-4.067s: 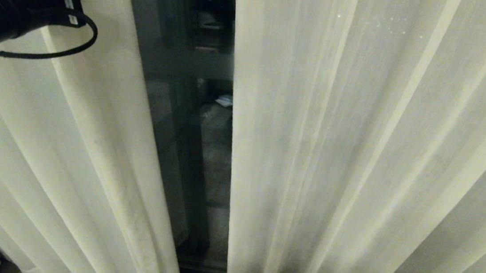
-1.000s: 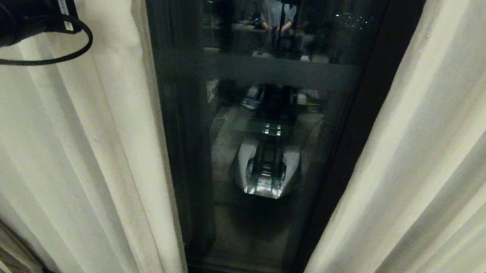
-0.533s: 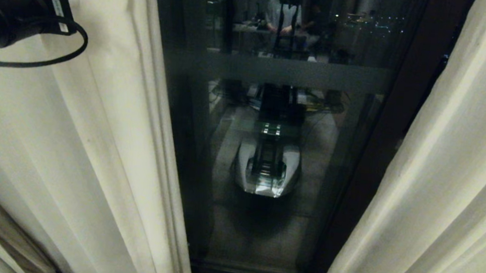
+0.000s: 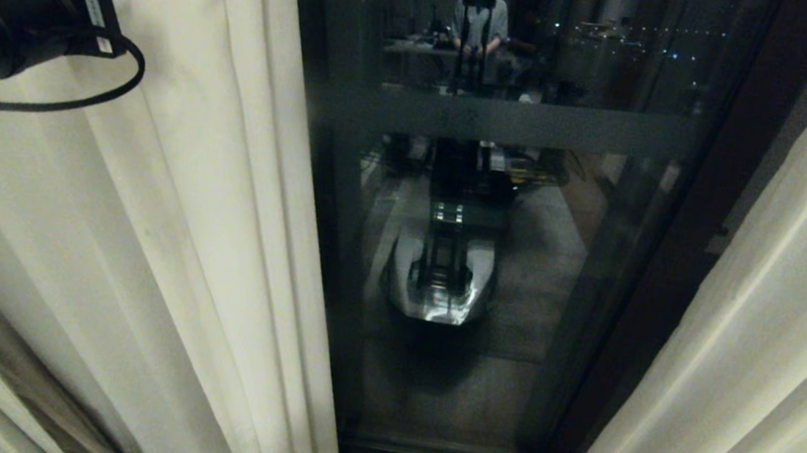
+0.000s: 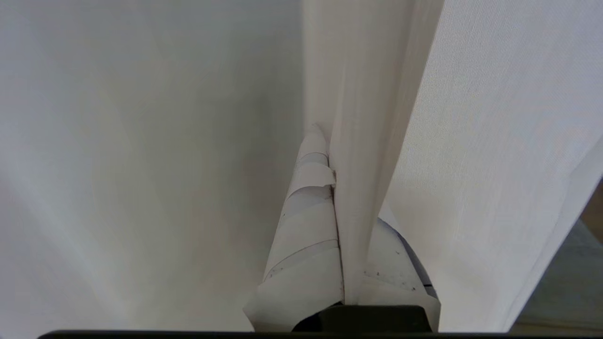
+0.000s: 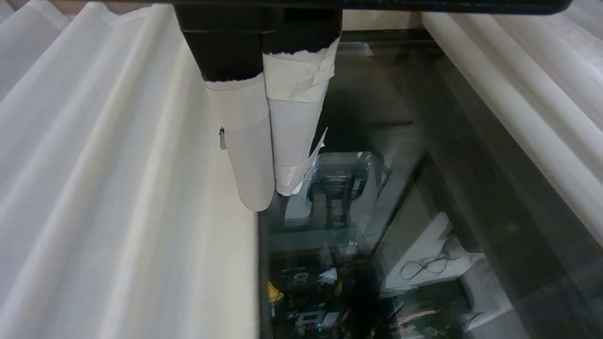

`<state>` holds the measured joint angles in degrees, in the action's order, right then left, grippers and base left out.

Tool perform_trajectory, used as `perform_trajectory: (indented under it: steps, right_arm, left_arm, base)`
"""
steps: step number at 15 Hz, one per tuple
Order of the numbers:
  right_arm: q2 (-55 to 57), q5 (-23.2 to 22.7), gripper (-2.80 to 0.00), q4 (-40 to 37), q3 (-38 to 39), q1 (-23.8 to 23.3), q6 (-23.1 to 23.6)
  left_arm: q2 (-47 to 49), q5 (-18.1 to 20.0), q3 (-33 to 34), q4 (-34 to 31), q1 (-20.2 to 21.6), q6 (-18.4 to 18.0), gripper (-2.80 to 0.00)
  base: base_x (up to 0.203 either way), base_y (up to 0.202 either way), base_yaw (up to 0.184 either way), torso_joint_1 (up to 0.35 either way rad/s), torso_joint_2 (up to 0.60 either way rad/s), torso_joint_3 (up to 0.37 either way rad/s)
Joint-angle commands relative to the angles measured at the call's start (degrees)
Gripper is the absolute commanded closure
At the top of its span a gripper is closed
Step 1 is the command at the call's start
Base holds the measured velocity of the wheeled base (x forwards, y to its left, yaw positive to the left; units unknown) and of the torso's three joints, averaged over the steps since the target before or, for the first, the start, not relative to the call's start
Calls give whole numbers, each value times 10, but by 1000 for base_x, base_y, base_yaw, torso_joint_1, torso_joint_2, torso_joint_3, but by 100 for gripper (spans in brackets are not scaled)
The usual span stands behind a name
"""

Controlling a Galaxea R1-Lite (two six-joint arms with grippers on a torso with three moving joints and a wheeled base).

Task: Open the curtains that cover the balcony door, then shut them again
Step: Pull the inner curtains open on both sides

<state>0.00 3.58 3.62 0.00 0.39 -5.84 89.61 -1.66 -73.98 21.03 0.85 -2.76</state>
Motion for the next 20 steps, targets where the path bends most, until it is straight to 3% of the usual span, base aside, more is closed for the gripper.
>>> perform_trajectory:
  steps: [1,16,20]
  right_arm:
    - [0,0,0,1,0,1,0]
    - [0,0,0,1,0,1,0]
    - [0,0,0,1,0,0,0]
  left_arm:
    - [2,0,0,2,0,-1,0]
    - [-1,0,0,2,6,-1,0]
    - [-7,0,2,2,14,4,0]
  base:
    - [0,181,0,-2,2,-1]
    - [0,176,-4,3,2,2]
    - [0,53,0,0,2,2]
